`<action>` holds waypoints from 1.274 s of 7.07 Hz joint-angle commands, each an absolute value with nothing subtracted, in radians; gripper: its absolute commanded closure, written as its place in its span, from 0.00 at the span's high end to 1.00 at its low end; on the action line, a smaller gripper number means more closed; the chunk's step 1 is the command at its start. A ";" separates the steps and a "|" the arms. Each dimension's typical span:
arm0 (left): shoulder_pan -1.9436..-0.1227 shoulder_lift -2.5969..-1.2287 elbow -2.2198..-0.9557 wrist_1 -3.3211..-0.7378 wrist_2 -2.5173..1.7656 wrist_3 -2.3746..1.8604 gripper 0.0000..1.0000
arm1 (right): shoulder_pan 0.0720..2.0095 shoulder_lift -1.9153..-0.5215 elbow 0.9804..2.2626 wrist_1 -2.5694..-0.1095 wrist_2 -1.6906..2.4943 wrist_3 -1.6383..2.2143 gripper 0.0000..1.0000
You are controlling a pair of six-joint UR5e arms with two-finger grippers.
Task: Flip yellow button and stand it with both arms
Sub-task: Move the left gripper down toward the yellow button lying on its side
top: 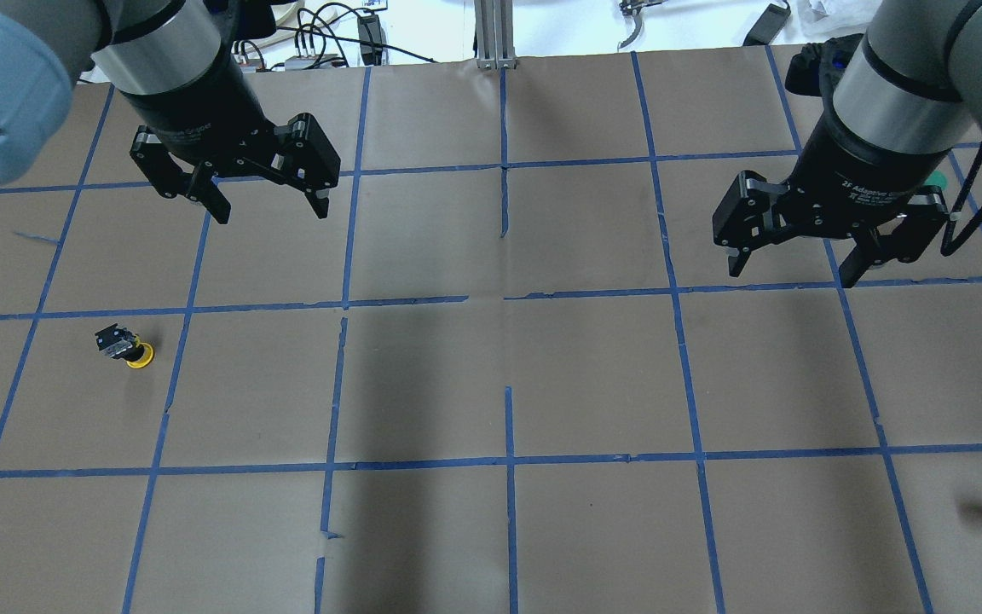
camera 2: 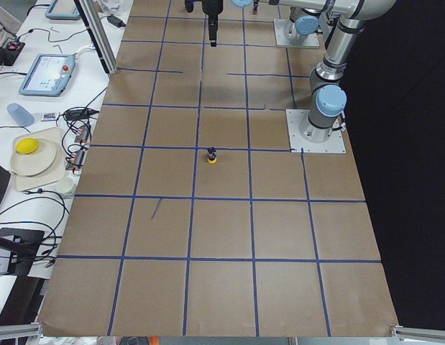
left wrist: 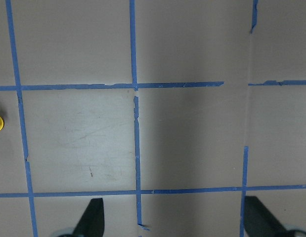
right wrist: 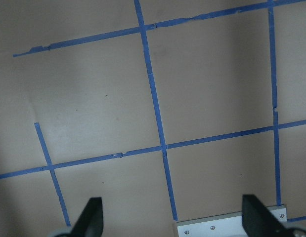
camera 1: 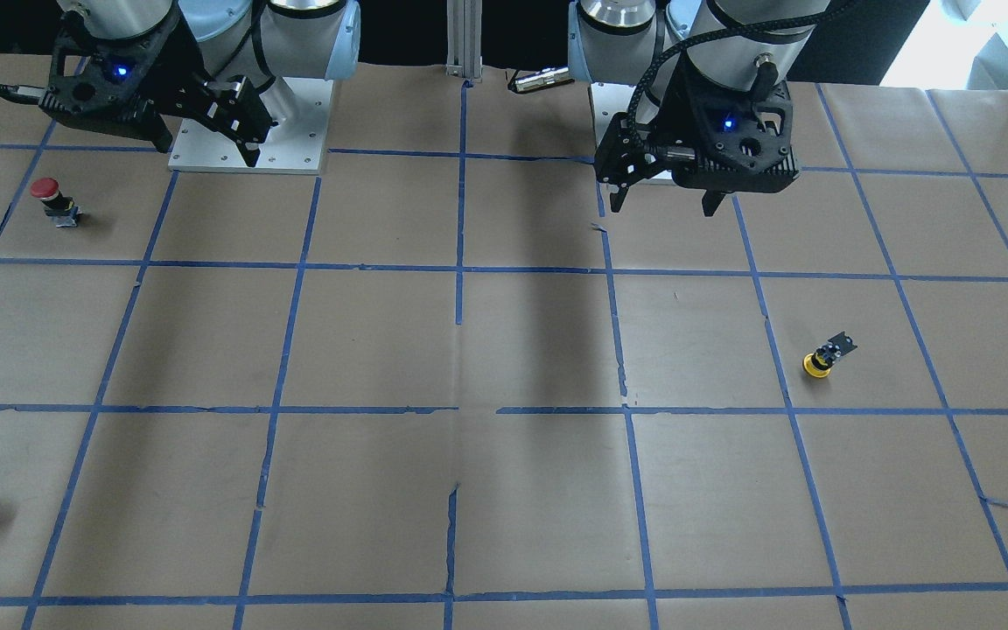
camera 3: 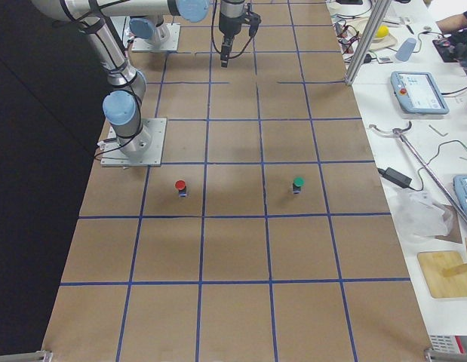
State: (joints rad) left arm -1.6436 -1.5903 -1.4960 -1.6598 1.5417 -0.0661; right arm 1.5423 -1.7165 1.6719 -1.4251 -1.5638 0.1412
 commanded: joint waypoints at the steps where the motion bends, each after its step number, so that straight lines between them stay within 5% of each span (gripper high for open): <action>1: -1.640 -1.591 -1.520 -1.657 1.542 -0.066 1.00 | 1.542 -1.717 1.672 -1.425 -1.566 0.141 1.00; 5: -1.417 -1.562 -1.717 -1.524 1.548 0.074 0.99 | 1.542 -1.718 1.672 -1.425 -1.566 0.141 1.00; 7: -1.282 -1.577 -1.942 -1.210 1.551 0.198 1.00 | 1.542 -1.718 1.672 -1.424 -1.566 0.141 1.00; 9: -1.024 -1.649 -2.017 -1.085 1.549 0.448 0.99 | 1.542 -1.718 1.672 -1.424 -1.568 0.140 1.00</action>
